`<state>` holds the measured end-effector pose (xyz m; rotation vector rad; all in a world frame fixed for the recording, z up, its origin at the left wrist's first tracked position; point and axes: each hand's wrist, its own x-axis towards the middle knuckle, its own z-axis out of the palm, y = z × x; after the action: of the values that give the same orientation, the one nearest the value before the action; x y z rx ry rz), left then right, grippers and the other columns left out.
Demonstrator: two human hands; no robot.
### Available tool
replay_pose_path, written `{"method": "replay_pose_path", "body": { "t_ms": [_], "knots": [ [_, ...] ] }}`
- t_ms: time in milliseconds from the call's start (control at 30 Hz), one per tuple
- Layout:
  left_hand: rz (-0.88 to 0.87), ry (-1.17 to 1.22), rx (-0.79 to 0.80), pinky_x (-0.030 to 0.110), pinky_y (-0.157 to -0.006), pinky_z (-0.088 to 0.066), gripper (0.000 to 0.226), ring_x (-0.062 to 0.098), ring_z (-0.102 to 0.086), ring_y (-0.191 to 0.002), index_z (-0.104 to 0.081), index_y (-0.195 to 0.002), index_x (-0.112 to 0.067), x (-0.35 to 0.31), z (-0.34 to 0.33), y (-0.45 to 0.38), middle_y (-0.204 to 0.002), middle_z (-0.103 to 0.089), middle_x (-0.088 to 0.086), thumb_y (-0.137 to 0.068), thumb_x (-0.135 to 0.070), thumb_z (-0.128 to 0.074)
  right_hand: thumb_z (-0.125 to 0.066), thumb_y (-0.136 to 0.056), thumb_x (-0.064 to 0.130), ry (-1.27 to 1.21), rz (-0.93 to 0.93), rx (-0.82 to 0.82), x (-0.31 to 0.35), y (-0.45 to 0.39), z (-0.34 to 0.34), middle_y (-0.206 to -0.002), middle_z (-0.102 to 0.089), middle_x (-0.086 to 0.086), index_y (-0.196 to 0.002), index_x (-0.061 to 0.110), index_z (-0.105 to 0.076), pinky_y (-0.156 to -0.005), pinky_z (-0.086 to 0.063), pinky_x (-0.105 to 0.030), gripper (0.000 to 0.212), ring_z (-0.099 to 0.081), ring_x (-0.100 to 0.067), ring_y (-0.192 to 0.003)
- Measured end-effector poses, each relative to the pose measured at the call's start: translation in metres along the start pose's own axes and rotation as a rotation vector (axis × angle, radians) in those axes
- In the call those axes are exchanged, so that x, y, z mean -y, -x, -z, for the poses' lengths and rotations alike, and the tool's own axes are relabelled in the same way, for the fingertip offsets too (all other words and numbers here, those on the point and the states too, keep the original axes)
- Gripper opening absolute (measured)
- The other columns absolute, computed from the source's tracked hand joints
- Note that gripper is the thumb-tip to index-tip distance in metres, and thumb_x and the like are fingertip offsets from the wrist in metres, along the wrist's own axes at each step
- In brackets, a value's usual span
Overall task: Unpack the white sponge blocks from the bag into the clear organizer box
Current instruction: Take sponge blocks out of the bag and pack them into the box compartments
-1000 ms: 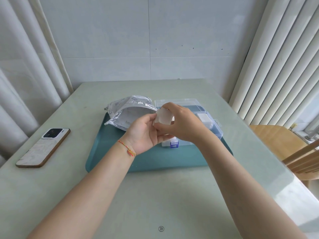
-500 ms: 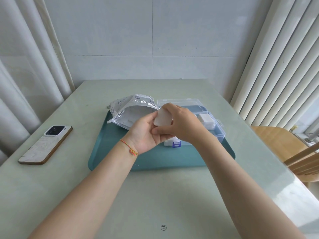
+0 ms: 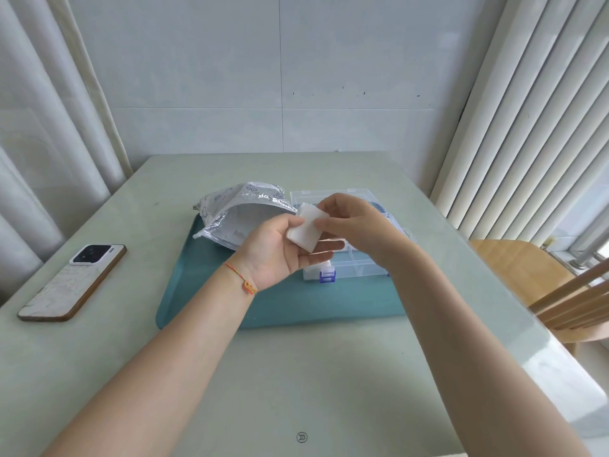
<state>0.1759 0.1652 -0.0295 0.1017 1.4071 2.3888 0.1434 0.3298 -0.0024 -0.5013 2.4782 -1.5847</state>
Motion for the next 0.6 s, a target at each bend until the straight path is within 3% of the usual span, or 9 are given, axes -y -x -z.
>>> {"method": "replay_pose_path", "body": {
  "t_ms": [100,200,300,433,533,600],
  "knots": [
    [-0.06,-0.304,-0.129,0.046,-0.096,-0.05,0.032,0.036,-0.066,-0.104,-0.064,-0.116,0.001,0.0,-0.007,-0.007,-0.113,-0.069,0.023,-0.101,-0.013,-0.038,-0.07,-0.088,0.028,-0.003,0.009,-0.053,-0.005,-0.003,0.01,-0.084,-0.067,0.003,-0.092,0.014,-0.067,-0.074,-0.045,-0.029,0.016,-0.058,-0.012,-0.075],
    [-0.202,-0.633,-0.321,0.038,-0.084,-0.056,0.01,0.018,-0.066,-0.089,-0.069,-0.098,-0.009,0.0,-0.009,-0.015,-0.095,-0.071,0.007,-0.094,-0.011,-0.061,-0.071,-0.086,0.026,0.019,-0.008,-0.084,-0.011,-0.005,0.022,-0.08,-0.068,0.0,-0.087,0.016,-0.069,-0.074,-0.05,-0.034,0.01,-0.056,-0.012,-0.072],
    [-0.274,-0.667,-0.419,0.027,-0.066,-0.054,0.005,0.012,-0.062,-0.074,-0.069,-0.093,-0.009,0.001,-0.012,-0.021,-0.083,-0.068,0.001,-0.091,-0.014,-0.068,-0.067,-0.087,0.018,0.004,-0.025,-0.088,-0.014,-0.008,0.027,-0.085,-0.072,-0.006,-0.092,0.012,-0.069,-0.082,-0.055,-0.037,0.007,-0.063,-0.011,-0.073],
    [-0.258,-0.677,-0.443,0.025,-0.058,-0.05,0.005,0.012,-0.06,-0.061,-0.069,-0.086,-0.014,0.007,-0.015,-0.026,-0.075,-0.067,-0.001,-0.091,-0.015,-0.068,-0.062,-0.09,0.013,-0.014,-0.081,-0.062,-0.022,-0.01,0.026,-0.088,-0.073,-0.008,-0.093,0.012,-0.067,-0.078,-0.057,-0.034,0.006,-0.069,-0.016,-0.077],
    [-0.256,-0.992,-0.482,0.026,-0.063,-0.05,0.012,0.012,-0.062,-0.064,-0.071,-0.079,-0.019,0.011,-0.01,-0.029,-0.074,-0.07,-0.005,-0.09,-0.019,-0.066,-0.063,-0.091,0.015,0.125,-0.135,-0.083,-0.03,-0.013,0.029,-0.074,-0.07,-0.004,-0.087,0.015,-0.066,-0.059,-0.045,-0.023,0.004,-0.061,-0.011,-0.064],
    [-0.261,-1.29,-0.462,0.028,-0.075,-0.052,0.012,0.015,-0.065,-0.078,-0.074,-0.082,-0.018,0.01,-0.008,-0.028,-0.083,-0.073,-0.003,-0.088,-0.018,-0.064,-0.067,-0.089,0.018,0.211,-0.188,-0.062,-0.034,-0.014,0.031,-0.068,-0.066,-0.001,-0.092,0.013,-0.067,-0.057,-0.041,-0.022,0.005,-0.056,-0.009,-0.058]
  ]
}}
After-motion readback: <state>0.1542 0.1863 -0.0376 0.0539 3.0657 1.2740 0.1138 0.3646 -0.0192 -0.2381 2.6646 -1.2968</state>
